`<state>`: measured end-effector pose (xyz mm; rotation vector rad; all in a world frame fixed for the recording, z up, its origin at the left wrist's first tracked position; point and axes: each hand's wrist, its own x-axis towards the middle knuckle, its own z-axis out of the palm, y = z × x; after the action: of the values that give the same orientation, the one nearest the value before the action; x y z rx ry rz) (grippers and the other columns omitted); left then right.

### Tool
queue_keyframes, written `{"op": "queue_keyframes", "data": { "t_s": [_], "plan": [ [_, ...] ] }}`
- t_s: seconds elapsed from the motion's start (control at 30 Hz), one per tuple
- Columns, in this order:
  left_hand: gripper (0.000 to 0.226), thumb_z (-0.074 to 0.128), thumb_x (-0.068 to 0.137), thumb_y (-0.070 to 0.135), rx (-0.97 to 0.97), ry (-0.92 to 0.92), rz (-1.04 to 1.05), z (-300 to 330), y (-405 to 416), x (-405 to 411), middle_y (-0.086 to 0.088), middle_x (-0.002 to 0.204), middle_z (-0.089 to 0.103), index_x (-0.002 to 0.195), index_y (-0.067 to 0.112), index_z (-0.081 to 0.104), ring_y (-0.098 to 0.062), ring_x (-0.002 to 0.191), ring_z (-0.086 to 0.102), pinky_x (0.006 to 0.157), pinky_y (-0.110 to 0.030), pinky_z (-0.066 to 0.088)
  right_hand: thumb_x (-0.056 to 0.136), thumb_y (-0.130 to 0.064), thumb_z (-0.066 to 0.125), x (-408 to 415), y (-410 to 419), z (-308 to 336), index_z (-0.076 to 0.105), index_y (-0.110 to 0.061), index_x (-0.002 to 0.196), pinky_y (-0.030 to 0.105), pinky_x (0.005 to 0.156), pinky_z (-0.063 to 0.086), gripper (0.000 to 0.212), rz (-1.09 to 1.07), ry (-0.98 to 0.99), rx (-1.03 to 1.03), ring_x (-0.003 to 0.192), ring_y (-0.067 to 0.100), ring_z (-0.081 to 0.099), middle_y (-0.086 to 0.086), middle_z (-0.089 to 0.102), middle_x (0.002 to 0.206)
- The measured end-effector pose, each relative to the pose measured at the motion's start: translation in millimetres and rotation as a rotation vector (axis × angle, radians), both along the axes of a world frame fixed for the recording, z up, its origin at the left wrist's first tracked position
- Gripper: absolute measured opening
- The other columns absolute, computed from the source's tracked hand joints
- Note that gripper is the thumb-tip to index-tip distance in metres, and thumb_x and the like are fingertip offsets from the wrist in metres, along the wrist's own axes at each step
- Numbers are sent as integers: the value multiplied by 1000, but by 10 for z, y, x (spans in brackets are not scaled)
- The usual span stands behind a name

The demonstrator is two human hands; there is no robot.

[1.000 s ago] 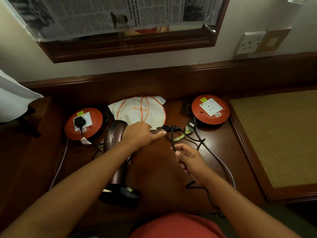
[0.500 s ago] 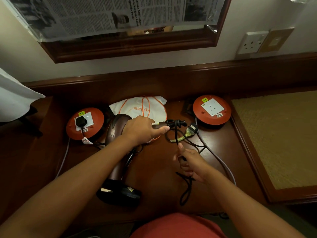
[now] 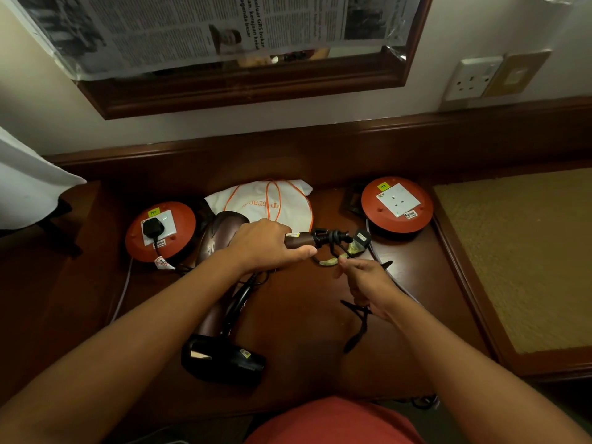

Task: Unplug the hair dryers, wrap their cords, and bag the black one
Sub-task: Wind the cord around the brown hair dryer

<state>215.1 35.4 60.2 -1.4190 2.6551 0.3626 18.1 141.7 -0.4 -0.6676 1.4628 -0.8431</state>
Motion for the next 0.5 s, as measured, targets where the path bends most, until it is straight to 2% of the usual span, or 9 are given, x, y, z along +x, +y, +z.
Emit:
{"op": "queue_keyframes", "data": {
  "t_s": [0.13, 0.3, 0.4, 0.5],
  "plan": [
    [52, 41, 80, 78, -17, -23, -46, 34, 29, 9, 9, 66, 53, 68, 28, 46, -13, 70, 55, 60, -29, 40, 93, -47, 50, -39, -97, 40, 68, -1, 88, 22, 41, 21, 50, 66, 211, -50, 37, 10, 24, 2, 30, 48],
    [46, 52, 77, 72, -86, -66, -80, 72, 75, 1, 6, 73, 59, 77, 27, 51, -16, 73, 59, 58, -27, 36, 94, -27, 55, -136, -240, 108, 70, -4, 82, 24, 41, 20, 30, 22, 210, -114, 42, 13, 24, -2, 32, 45],
    [43, 54, 78, 69, -107, -96, -87, 75, 118, 1, 7, 72, 57, 79, 26, 52, -17, 72, 59, 58, -27, 37, 92, -25, 61, -178, -305, 214, 70, -3, 84, 11, 36, 30, 24, -14, 250, -181, 33, 2, 42, -14, 46, 39],
    [44, 53, 78, 68, -106, -133, -86, 62, 149, 6, 6, 72, 55, 81, 24, 54, -17, 70, 57, 58, -27, 37, 89, -21, 65, -179, -358, 335, 71, -7, 80, 15, 43, 37, 17, -66, 287, -221, 42, 0, 47, -5, 59, 58]
  ]
}}
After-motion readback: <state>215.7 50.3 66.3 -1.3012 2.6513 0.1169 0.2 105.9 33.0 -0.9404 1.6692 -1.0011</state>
